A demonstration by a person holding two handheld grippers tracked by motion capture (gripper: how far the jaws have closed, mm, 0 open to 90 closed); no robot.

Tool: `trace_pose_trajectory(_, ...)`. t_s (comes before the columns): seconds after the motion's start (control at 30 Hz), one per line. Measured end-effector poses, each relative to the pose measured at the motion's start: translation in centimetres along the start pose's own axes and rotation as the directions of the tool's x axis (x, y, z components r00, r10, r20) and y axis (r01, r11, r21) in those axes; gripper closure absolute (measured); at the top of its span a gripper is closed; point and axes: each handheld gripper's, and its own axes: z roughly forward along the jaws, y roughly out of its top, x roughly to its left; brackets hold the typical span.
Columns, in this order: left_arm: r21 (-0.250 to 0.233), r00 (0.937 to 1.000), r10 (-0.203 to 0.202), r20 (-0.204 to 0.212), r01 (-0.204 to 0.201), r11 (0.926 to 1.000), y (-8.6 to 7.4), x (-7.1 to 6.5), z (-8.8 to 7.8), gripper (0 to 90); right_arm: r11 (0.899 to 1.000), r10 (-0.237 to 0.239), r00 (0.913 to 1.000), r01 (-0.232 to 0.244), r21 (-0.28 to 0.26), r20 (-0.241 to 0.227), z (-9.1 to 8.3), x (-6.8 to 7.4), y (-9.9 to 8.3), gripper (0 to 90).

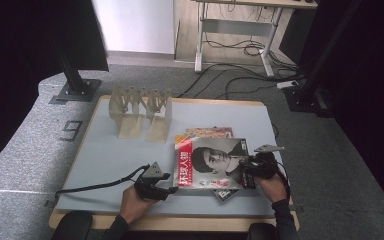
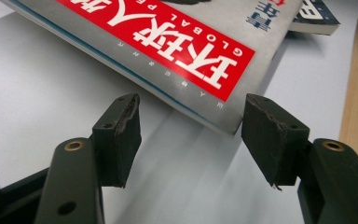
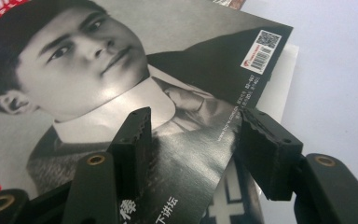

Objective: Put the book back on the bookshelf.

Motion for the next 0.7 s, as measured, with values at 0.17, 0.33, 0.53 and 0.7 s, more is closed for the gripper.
trace_pose_trajectory(0.17,-0.007,0.9999,-0.002,-0.012,0.002,1.0,0.3,0.6,0.0,40.2,1.0,-0.018,0.9998,0.018,0.004,-0.005,-0.6,0.8,-0.6,41.8)
trace_pose_trajectory(0.33,-0.002,0.9993,-0.003,-0.036,0.003,1.0,0.8,1.4,0.1,44.1,1.0,-0.026,0.9995,0.027,0.007,-0.018,-1.2,1.5,-1.2,40.0)
trace_pose_trajectory(0.53,-0.008,0.9966,-0.028,-0.077,0.027,0.9996,1.4,2.7,0.4,48.3,0.999,-0.039,0.9986,0.04,0.028,-0.035,-1.8,2.2,-1.5,40.2)
trace_pose_trajectory(0.7,-0.024,0.998,-0.035,-0.053,0.034,0.9991,1.4,2.6,0.3,49.0,0.998,-0.049,0.9978,0.051,0.033,-0.044,-1.8,2.3,-0.8,34.4)
